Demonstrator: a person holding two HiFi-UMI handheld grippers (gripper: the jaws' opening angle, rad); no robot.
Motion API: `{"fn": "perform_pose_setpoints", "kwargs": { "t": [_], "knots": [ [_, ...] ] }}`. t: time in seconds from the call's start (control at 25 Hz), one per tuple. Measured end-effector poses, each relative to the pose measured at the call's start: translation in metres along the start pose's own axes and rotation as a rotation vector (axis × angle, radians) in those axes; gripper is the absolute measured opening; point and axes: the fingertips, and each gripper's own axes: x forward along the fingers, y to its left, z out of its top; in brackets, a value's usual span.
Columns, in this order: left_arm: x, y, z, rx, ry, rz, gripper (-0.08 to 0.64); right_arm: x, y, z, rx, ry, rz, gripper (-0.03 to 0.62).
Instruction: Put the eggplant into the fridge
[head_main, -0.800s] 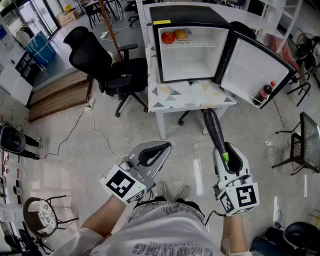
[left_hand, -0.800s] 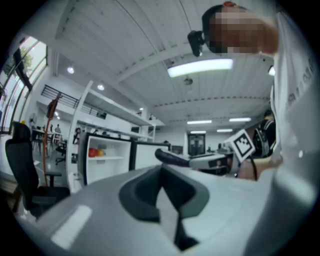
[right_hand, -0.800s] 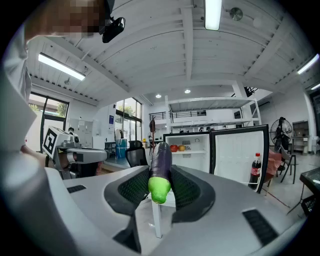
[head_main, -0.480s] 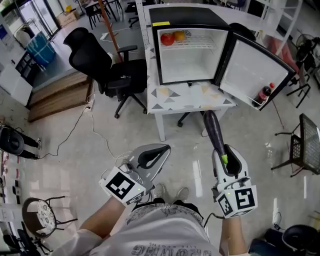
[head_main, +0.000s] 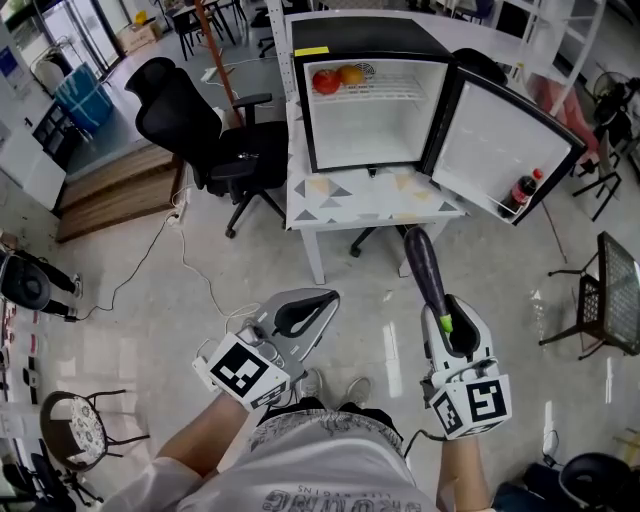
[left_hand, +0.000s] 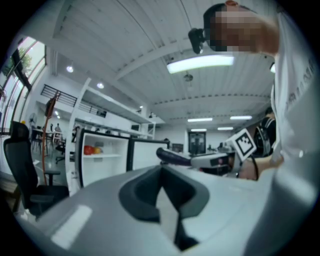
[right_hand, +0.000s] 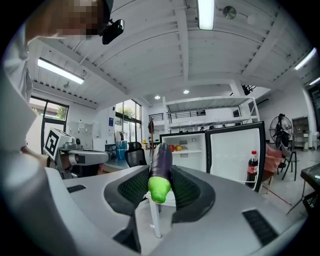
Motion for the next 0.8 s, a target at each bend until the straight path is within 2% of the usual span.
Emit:
{"fn": "perform_pose_setpoints", "kwargs": {
  "t": [0.8],
  "knots": [
    [0.046,-0.043,0.001,0.013,-0.013,0.062,0.008,-0.025,-0.057,-0.006,-0.004,-0.007,0.065,0.129]
  ]
}}
